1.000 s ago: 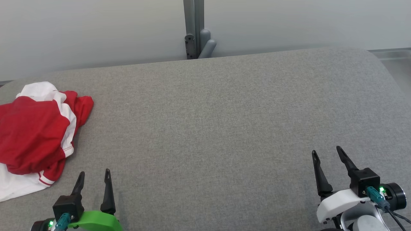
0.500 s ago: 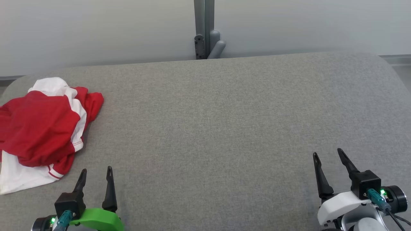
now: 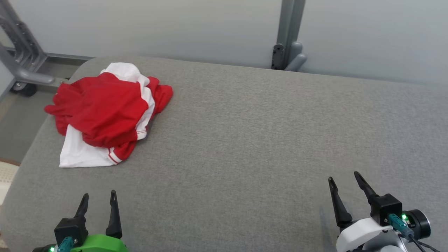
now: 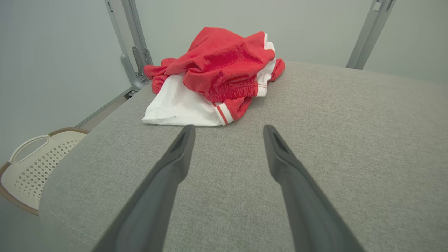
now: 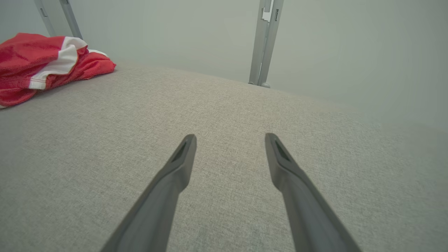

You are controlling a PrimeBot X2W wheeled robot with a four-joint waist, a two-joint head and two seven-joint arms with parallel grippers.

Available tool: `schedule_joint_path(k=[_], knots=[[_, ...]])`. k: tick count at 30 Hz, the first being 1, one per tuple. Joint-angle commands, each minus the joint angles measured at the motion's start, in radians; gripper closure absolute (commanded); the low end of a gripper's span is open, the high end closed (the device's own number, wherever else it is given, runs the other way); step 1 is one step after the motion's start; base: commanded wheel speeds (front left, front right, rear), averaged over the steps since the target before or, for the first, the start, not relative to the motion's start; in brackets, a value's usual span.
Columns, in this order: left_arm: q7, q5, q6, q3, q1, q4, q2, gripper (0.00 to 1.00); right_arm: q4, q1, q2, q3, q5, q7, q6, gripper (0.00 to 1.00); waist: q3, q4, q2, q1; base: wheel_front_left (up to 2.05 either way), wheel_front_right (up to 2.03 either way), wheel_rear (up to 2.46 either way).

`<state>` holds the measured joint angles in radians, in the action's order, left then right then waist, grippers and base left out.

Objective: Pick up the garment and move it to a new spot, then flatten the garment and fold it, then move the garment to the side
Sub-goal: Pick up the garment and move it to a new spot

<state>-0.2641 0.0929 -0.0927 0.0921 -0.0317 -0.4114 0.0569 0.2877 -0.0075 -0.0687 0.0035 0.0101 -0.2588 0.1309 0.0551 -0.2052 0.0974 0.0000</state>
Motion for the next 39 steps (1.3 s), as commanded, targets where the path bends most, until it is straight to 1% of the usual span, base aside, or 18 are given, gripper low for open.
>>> schedule_joint_path(k=[1,5,8,11,14,17,20,23,29,33,34,35,36,37,38,39], knots=[[-0.001,-0.005,-0.002,0.004,0.009,0.001,0.006,0.0,0.005,0.005,0.002,0.007,-0.008,-0.006,0.0,0.0,-0.017,-0.118,0.0,0.0,0.0,0.0,0.0],[-0.001,0.004,0.0,0.013,0.001,0.004,0.003,0.0,0.006,-0.001,0.004,0.025,-0.019,-0.005,0.0,0.0,-0.007,-0.147,0.0,0.0,0.0,0.0,0.0],[-0.001,0.013,0.005,0.018,-0.021,-0.011,0.001,0.0,0.0,-0.005,0.002,0.032,-0.022,-0.005,0.0,0.0,0.012,-0.145,0.0,0.0,0.0,0.0,0.0],[-0.001,0.036,0.008,0.018,-0.087,-0.037,-0.002,0.0,-0.011,-0.023,-0.013,0.035,-0.025,-0.005,0.0,0.0,0.067,-0.131,0.0,0.0,0.0,0.0,0.0],[0.001,0.041,0.002,-0.015,-0.188,-0.085,-0.004,0.0,-0.021,-0.042,-0.034,0.031,-0.023,-0.005,0.0,0.0,0.131,-0.116,0.0,0.0,0.0,0.0,0.0],[0.033,0.058,-0.002,-0.035,-0.322,-0.152,-0.003,0.0,-0.031,-0.069,-0.058,0.034,-0.018,-0.005,0.0,0.0,0.208,-0.099,0.0,0.0,0.0,0.0,0.0],[0.07,0.083,-0.003,-0.031,-0.447,-0.232,-0.003,0.0,-0.044,-0.099,-0.079,0.034,-0.019,-0.005,0.0,0.0,0.281,-0.075,0.0,0.0,0.0,0.0,0.0],[0.089,0.079,0.011,-0.027,-0.552,-0.322,0.026,0.0,-0.047,-0.119,-0.088,0.027,-0.022,-0.005,0.0,0.0,0.328,-0.053,0.0,0.0,0.0,0.0,0.0],[0.099,0.08,0.033,-0.014,-0.671,-0.502,0.086,0.0,-0.045,-0.148,-0.08,0.035,-0.027,-0.005,0.0,0.0,0.363,-0.013,0.0,0.0,0.0,0.0,0.0],[0.068,0.09,0.028,-0.01,-0.715,-0.58,0.107,0.0,-0.042,-0.157,-0.073,0.036,-0.029,-0.005,0.0,0.0,0.362,-0.001,0.0,0.0,0.0,0.0,0.0],[0.059,0.094,0.027,-0.008,-0.722,-0.593,0.11,0.08,-0.041,-0.157,-0.07,0.036,-0.03,-0.005,0.0,0.0,0.359,0.0,0.0,0.0,0.0,0.0,0.0],[0.052,0.097,0.025,-0.009,-0.726,-0.607,0.111,0.42,-0.039,-0.156,-0.066,0.036,-0.03,-0.005,0.0,0.0,0.355,0.0,0.0,0.0,0.0,0.0,0.0],[0.052,0.097,0.025,-0.009,-0.726,-0.607,0.111,0.42,-0.039,-0.156,-0.066,0.036,-0.03,-0.005,0.0,0.0,0.355,0.0,0.0,0.0,0.0,0.0,0.0],[0.046,0.098,0.022,-0.011,-0.73,-0.622,0.111,0.65,-0.037,-0.153,-0.063,0.034,-0.03,-0.005,0.0,0.0,0.351,-0.001,0.0,0.0,0.0,0.0,0.0],[0.041,0.101,0.021,-0.012,-0.734,-0.634,0.11,0.94,-0.036,-0.149,-0.06,0.032,-0.032,-0.005,0.0,0.0,0.346,-0.002,0.0,0.0,0.0,0.0,0.0],[0.037,0.103,0.016,-0.013,-0.737,-0.648,0.109,1.0,-0.034,-0.145,-0.058,0.031,-0.033,-0.005,0.0,0.0,0.34,-0.004,0.0,0.0,0.0,0.0,0.0]])
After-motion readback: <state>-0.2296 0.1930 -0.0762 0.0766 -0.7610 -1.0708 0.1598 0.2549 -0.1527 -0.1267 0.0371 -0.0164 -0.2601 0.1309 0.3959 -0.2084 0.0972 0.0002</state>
